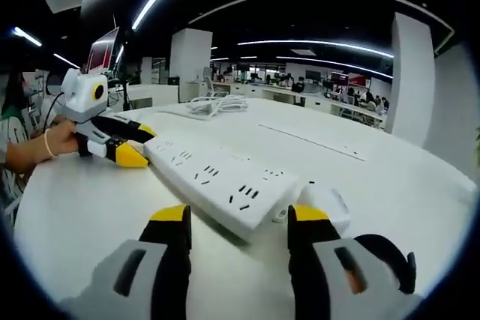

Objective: Straighten the power strip on the desk, plug the charger into it

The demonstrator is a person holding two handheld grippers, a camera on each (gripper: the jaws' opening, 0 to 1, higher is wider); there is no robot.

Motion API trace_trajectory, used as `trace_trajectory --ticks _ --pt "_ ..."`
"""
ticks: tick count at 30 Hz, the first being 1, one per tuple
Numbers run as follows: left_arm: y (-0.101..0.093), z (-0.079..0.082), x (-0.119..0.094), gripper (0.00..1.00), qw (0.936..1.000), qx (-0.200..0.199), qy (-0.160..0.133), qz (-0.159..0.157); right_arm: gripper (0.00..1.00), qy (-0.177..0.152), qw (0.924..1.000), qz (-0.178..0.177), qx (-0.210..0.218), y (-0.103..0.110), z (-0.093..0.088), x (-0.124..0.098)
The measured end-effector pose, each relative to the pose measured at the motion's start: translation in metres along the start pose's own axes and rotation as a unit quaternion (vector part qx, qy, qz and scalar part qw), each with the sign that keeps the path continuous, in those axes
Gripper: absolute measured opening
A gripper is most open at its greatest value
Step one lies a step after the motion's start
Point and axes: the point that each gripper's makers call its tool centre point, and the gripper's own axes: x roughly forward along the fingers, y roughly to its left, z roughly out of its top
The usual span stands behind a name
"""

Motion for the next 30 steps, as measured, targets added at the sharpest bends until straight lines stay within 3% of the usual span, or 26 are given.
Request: trace_trajectory --ticks 10,18,30 --pt "-0.0031 0.0016 0.0020 0.32 0.9999 -0.008 -0.005 -0.005 0.46 -0.002 0.9996 0.014 0.024 0.0009 -0.0017 0.0031" --pt "-0.0017 0.0006 0.0046 0.32 1.0000 0.007 -0.004 -0.001 0.39 -0.004 0.9993 -0.011 0.036 -0.0047 -0.0017 0.0029" --pt "-0.0019 0.0027 0.0091 0.31 0.9999 0.008 -0.010 -0.011 0.38 0.002 0.9982 -0.033 0.050 -0.0063 -0.0022 0.0008"
